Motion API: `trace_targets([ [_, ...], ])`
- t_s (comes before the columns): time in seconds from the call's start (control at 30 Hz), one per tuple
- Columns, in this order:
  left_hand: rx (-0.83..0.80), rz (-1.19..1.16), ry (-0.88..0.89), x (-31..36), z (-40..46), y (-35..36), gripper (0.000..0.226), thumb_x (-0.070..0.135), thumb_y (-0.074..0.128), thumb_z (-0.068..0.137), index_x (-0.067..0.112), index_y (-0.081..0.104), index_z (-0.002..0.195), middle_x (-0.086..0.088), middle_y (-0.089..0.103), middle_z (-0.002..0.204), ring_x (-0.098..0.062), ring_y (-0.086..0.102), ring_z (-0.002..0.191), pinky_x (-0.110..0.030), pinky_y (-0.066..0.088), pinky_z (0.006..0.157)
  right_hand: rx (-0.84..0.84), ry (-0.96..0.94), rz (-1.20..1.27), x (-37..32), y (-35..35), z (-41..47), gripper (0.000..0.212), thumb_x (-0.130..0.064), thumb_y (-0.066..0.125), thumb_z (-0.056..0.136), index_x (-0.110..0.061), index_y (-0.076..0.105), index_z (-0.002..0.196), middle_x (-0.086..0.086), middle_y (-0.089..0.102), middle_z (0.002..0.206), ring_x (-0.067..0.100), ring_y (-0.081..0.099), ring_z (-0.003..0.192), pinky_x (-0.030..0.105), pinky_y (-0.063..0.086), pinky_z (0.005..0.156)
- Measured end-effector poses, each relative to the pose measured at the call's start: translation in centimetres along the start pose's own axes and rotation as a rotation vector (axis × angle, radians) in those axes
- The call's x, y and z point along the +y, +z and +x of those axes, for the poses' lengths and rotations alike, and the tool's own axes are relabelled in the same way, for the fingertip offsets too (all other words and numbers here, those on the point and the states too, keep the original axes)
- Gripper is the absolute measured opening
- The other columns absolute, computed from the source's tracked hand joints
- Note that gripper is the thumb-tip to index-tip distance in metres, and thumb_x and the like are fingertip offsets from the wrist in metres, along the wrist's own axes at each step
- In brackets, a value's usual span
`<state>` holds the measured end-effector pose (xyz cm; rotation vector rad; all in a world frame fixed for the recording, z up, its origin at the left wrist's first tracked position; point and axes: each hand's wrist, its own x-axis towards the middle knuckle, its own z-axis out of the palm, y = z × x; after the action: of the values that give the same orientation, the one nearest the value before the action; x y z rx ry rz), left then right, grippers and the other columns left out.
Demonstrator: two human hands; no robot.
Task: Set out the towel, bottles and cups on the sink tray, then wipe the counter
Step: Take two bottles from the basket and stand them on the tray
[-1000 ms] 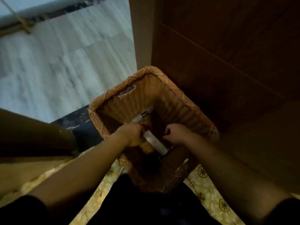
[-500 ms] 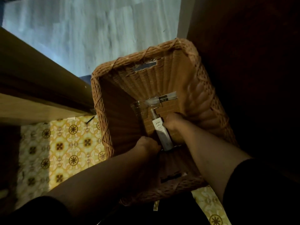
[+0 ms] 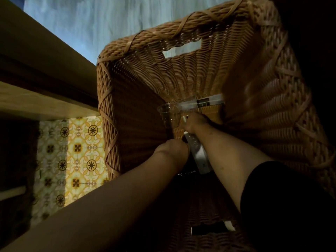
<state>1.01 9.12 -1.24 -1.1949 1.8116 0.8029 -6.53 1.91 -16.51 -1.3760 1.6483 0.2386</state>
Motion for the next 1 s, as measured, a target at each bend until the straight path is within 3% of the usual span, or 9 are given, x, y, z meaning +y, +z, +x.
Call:
trace_targets([
  [0.23,0.077,-0.055,-0.033,-0.2,-0.9,-0.4,0.033,0.008,0.057,0.096,0.009,0.054,0.128,-0.013,0.06,0.128,-0.029,0.059,0.115,-0.037,0.051,0.094,-0.054,-0.06,0.062,0.0,-2.2,-3.1,0.025,-0.04,0.067,0.091,-0.016,0.069,0.098,0.007,0.068,0.097,0.026,0.065,0.089,0.034,0.053,0.079],
  [0.3,0.096,-0.085,-0.045,-0.1,-2.0,-1.3,0.035,0.006,0.062,0.092,0.011,0.056,0.126,-0.01,0.062,0.125,-0.027,0.061,0.112,-0.034,0.05,0.087,-0.053,-0.09,0.105,0.1,-3.6,-5.2,0.021,-0.039,0.067,0.091,-0.02,0.064,0.083,0.006,0.068,0.089,0.024,0.065,0.084,0.035,0.053,0.077],
  [0.4,0.176,-0.13,-0.008,0.0,-4.7,-2.8,0.034,0.013,0.066,0.09,0.014,0.058,0.124,-0.008,0.063,0.123,-0.027,0.061,0.111,-0.034,0.05,0.087,0.001,-0.124,0.205,0.0,-5.4,-8.9,0.029,-0.028,0.063,0.096,-0.023,0.056,0.068,0.001,0.062,0.072,0.016,0.061,0.067,0.028,0.05,0.059],
  [0.47,0.244,-0.177,0.007,-0.1,-7.0,-3.8,0.023,0.02,0.067,0.09,0.014,0.063,0.112,-0.009,0.065,0.116,-0.026,0.063,0.106,-0.031,0.048,0.08,0.05,-0.163,0.242,-0.2,-6.8,-11.6,0.037,-0.022,0.06,0.098,-0.021,0.05,0.062,0.0,0.054,0.064,0.018,0.056,0.064,0.036,0.054,0.064],
  [0.5,0.272,-0.193,0.009,-0.1,-8.3,-4.2,0.016,0.021,0.067,0.09,0.015,0.063,0.104,-0.009,0.066,0.112,-0.025,0.064,0.102,-0.029,0.046,0.075,0.062,-0.187,0.234,-0.4,-7.5,-13.2,0.036,-0.023,0.06,0.098,-0.02,0.051,0.063,0.001,0.053,0.064,0.02,0.057,0.065,0.039,0.055,0.071],
  [0.53,0.307,-0.21,0.013,-0.2,-9.6,-4.4,0.012,0.021,0.066,0.089,0.016,0.062,0.098,-0.009,0.067,0.109,-0.025,0.064,0.099,-0.028,0.044,0.072,0.076,-0.214,0.208,-0.6,-8.4,-14.7,0.031,-0.025,0.062,0.097,-0.018,0.055,0.068,0.002,0.057,0.066,0.022,0.059,0.068,0.039,0.052,0.069],
  [0.63,0.439,-0.276,0.035,-0.3,-13.6,-5.1,0.025,0.023,0.069,0.086,0.016,0.066,0.109,-0.004,0.067,0.108,-0.022,0.065,0.097,-0.026,0.043,0.072,0.157,-0.33,0.174,-1.9,-11.1,-19.7,0.011,-0.03,0.068,0.083,-0.02,0.069,0.088,-0.001,0.07,0.083,0.022,0.067,0.083,0.038,0.055,0.074],
  [0.83,0.726,-0.329,0.041,-1.8,-22.9,-7.0,0.013,0.02,0.07,0.083,0.018,0.067,0.095,0.0,0.066,0.093,-0.018,0.063,0.083,-0.026,0.043,0.064,0.413,-0.623,-0.025,-7.2,-16.0,-28.6,0.015,-0.03,0.069,0.086,-0.028,0.057,0.075,-0.008,0.056,0.082,0.013,0.055,0.079,0.027,0.039,0.062],
  [1.0,0.939,-0.329,0.056,-5.5,-32.1,-7.7,0.022,0.011,0.065,0.084,0.023,0.071,0.102,-0.001,0.064,0.105,-0.019,0.061,0.095,-0.036,0.053,0.083,0.698,-0.797,-0.122,-14.7,-18.3,-36.1,0.02,-0.042,0.065,0.092,-0.022,0.063,0.093,-0.002,0.05,0.095,0.015,0.051,0.087,0.029,0.043,0.069],
])
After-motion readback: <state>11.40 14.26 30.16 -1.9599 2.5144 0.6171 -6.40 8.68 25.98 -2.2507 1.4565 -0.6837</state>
